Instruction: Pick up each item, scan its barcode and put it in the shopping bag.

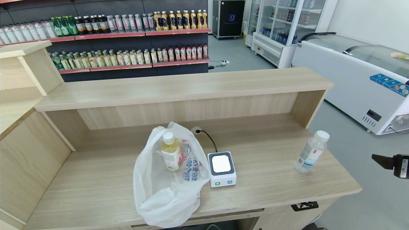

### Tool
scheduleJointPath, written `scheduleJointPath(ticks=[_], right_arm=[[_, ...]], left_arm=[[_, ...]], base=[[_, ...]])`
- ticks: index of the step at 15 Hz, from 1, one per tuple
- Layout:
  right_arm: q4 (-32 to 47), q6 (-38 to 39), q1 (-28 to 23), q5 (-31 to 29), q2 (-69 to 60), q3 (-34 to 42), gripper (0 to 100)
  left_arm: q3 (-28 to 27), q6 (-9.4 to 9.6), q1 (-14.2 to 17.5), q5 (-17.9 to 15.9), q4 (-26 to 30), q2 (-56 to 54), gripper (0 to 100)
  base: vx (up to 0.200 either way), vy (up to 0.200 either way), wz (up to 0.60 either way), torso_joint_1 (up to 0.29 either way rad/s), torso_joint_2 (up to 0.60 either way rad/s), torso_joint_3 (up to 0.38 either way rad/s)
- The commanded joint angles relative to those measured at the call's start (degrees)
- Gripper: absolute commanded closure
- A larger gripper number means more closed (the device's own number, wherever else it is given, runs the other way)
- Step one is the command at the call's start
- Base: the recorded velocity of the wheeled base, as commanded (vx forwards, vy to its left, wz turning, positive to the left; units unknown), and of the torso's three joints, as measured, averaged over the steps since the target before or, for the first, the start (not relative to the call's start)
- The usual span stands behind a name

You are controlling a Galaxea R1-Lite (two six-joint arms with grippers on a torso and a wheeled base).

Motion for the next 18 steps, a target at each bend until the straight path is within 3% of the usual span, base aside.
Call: scheduleJointPath(ticks=[1, 7, 18], right_arm=[[-5.1, -3.8, -1.4, 2.2, 9.5, 0.2, 0], [-20.2, -9.4, -2.2, 11.0, 22.4, 0.1, 0], [-33.5, -9.4, 5.0, 13.8, 33.6, -0.2, 0]], left_arm=[[0.0, 0.02, 0.0, 0.0, 0.0, 0.0, 100], [0.0, 0.02, 0.0, 0.0, 0.0, 0.0, 100], [0.0, 0.02, 0.0, 0.0, 0.0, 0.0, 100]], base=[[0.000, 0.000, 0.00, 0.000, 0.00, 0.000], [0.000, 0.000, 0.00, 0.000, 0.00, 0.000], [0.000, 0.000, 0.00, 0.000, 0.00, 0.000]])
